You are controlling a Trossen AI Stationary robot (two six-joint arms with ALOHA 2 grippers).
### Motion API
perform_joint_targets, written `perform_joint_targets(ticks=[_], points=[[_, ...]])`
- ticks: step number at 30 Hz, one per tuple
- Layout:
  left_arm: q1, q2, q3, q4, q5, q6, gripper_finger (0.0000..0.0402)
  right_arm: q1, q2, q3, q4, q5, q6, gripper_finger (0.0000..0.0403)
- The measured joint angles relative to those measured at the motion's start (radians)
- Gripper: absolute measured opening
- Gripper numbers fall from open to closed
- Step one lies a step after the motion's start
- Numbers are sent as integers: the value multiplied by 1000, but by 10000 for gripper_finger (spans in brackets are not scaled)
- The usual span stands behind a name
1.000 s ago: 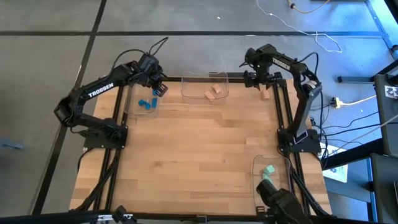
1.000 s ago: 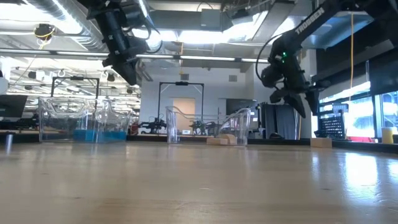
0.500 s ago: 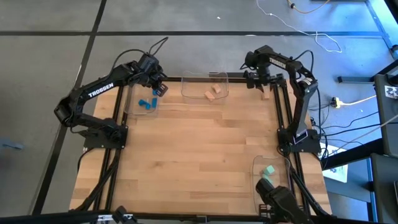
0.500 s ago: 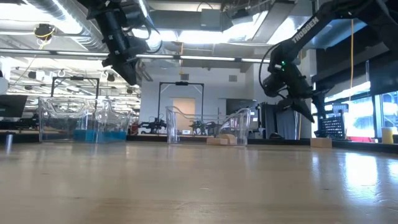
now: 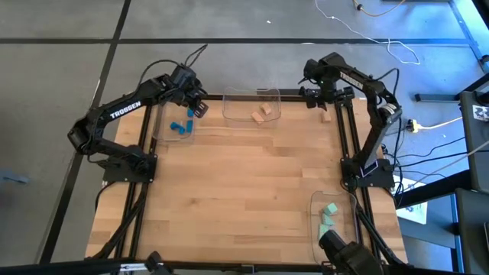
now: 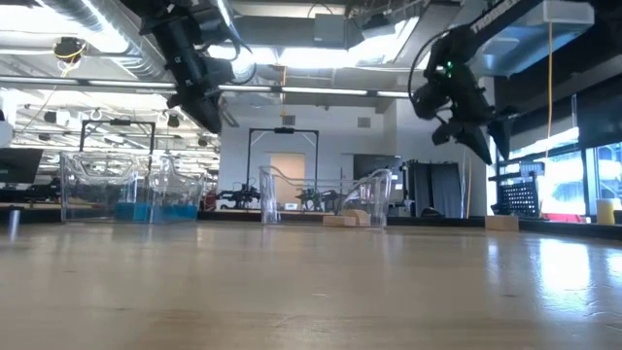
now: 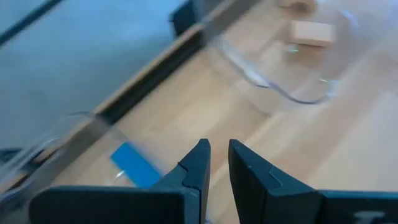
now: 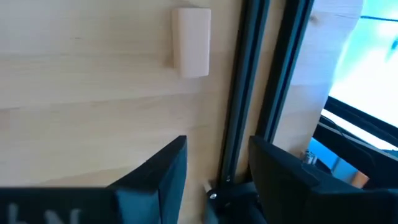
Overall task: Sort & place blocks by color
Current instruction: Put the brown block into the top middle transparent bin
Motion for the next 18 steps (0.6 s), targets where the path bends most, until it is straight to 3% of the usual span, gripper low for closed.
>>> perform_joint_targets(ticks=[9,18], points=[[-6,53,0,211,180,67,49,54,-50,0,1,29,72,171],[-20,54,0,273,186,74,49,128,-49,-138,246,18,230,171]])
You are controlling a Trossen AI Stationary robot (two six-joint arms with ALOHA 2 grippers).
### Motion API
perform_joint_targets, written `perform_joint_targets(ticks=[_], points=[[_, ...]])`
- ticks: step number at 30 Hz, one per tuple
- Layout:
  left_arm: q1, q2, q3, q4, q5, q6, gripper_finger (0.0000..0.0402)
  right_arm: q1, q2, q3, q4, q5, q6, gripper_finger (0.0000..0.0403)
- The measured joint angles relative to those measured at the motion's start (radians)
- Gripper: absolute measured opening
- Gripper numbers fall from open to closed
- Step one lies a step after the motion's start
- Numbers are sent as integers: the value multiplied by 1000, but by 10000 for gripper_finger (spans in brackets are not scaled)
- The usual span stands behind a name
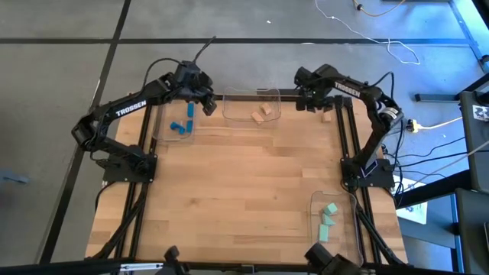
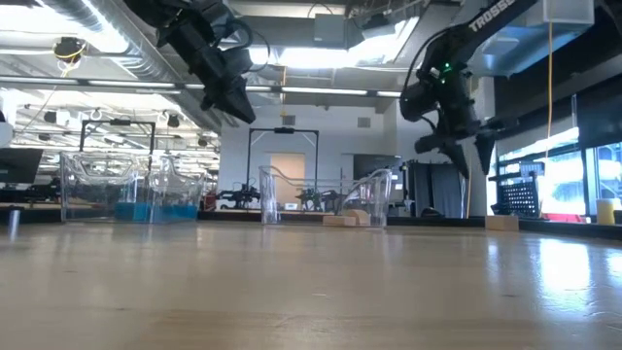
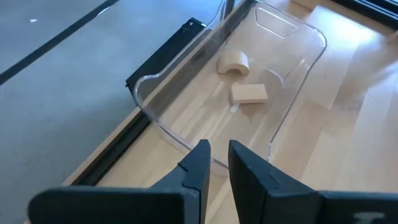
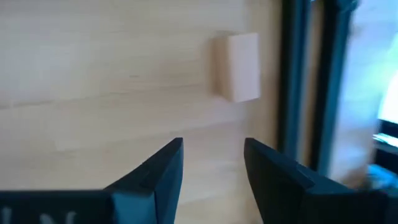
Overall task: Sort & place blocks by color
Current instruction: Put the brown block into the top middle transparent bin
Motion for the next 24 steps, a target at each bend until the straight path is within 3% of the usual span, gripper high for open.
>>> perform_joint_targets(ticks=[7,24], points=[[-1,0,0,-3,34,0,49,26,0,-70,131,37,159,171],[0,0,0,-2,34,-1,49,98,0,-278,138,156,346,171]])
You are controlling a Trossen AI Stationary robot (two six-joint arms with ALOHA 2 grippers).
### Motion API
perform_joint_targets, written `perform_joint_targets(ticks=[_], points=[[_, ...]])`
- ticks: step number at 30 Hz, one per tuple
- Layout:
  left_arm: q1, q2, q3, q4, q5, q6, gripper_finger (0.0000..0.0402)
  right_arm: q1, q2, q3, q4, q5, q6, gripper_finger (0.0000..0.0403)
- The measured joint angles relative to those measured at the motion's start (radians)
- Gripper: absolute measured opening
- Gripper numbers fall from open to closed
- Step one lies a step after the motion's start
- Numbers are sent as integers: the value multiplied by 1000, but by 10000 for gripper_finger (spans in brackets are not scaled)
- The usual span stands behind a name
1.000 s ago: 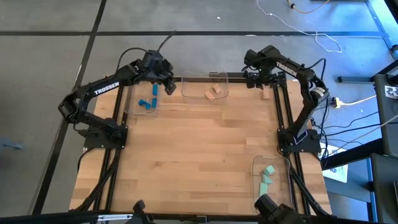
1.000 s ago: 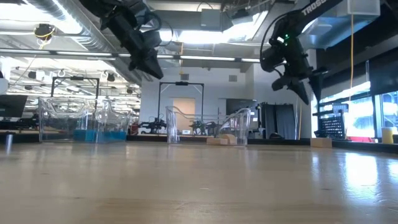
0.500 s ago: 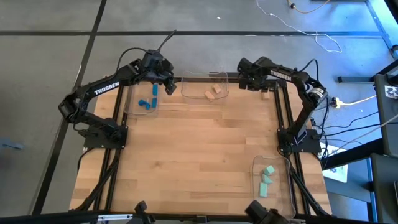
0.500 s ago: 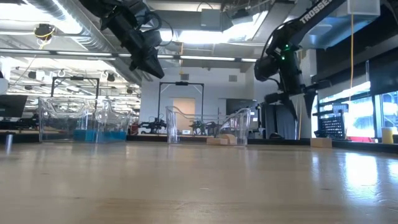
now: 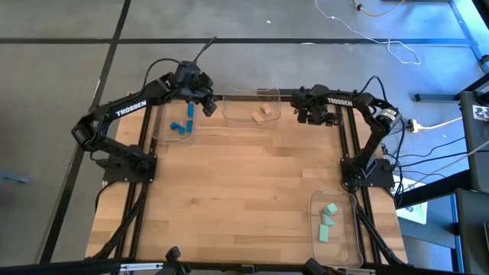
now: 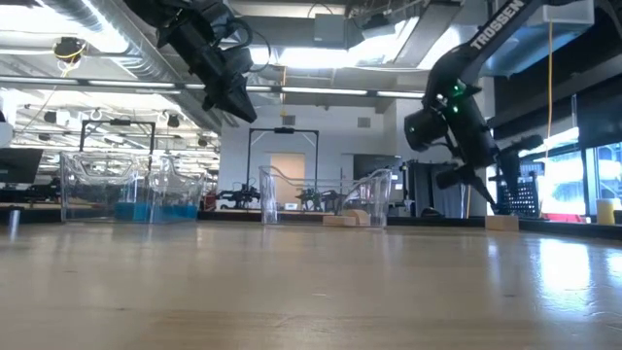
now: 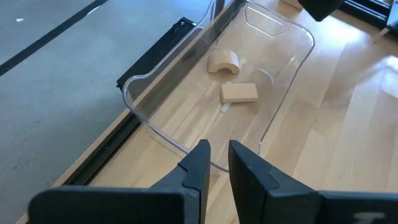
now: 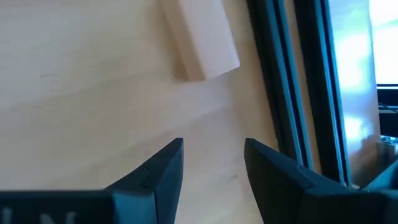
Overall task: Sort & place blocks by color
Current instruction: Put the brown block into the top middle transparent bin
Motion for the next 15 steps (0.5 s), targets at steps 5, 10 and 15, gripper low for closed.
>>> perform_joint_targets(ticks=[5,10,15], points=[[0,0,0,0,0,-2,49,-26,0,-59,104,44,18,171],[0,0,0,0,0,-5,49,-51,0,-74,193,45,16,171],[0,0,0,0,-1,-8,49,-69,0,-58,205,54,-11,171]])
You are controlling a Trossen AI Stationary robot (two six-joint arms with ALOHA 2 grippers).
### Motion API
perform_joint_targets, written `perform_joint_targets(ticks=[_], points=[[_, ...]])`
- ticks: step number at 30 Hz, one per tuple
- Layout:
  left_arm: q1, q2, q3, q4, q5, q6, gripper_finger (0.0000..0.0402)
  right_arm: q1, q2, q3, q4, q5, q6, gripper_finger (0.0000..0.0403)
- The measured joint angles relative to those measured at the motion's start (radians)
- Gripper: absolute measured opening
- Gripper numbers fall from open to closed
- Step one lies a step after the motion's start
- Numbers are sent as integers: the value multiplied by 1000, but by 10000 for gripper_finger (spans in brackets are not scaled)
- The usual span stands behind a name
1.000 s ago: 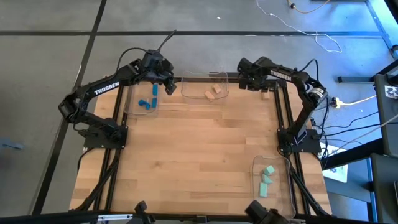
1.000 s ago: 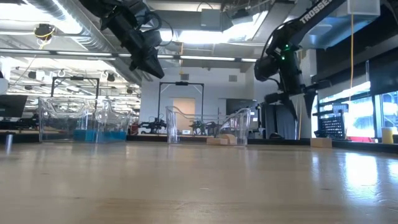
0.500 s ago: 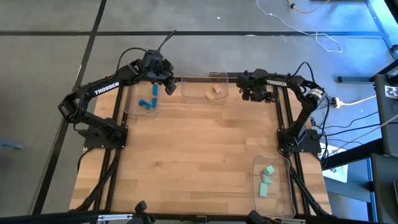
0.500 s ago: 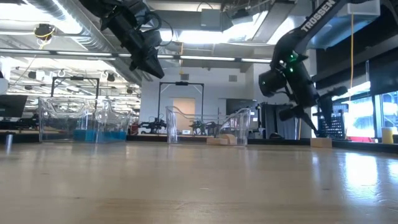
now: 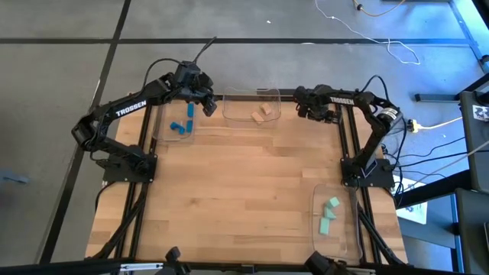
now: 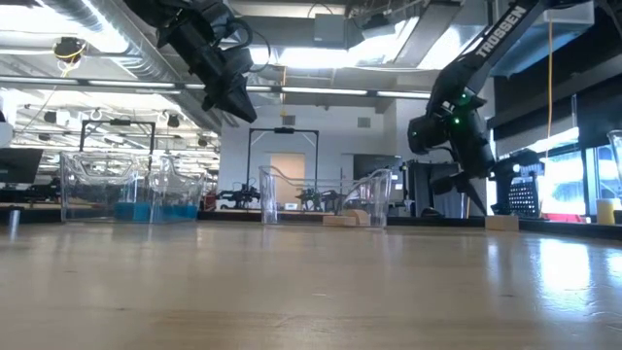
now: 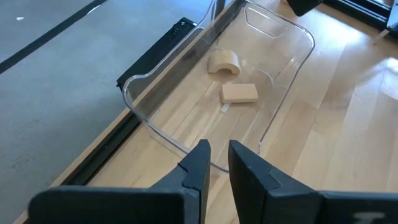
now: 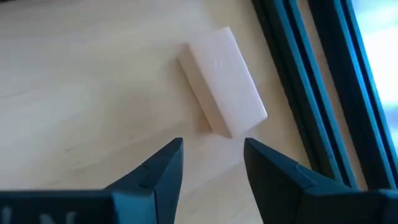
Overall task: Sort & place blocks by color
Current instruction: Put the brown block into the top middle transparent bin
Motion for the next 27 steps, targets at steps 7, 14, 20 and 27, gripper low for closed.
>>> perform_joint_targets(ticks=[7,14,20,27], points=[[0,0,0,0,0,-25,49,-30,0,0,0,100,-1,171],[0,0,0,0,0,-25,49,-72,0,0,40,85,-83,171],[0,0,0,0,0,-25,49,-96,0,0,80,9,-131,171],[0,0,0,0,-1,-25,49,-104,5,0,94,3,-159,171]])
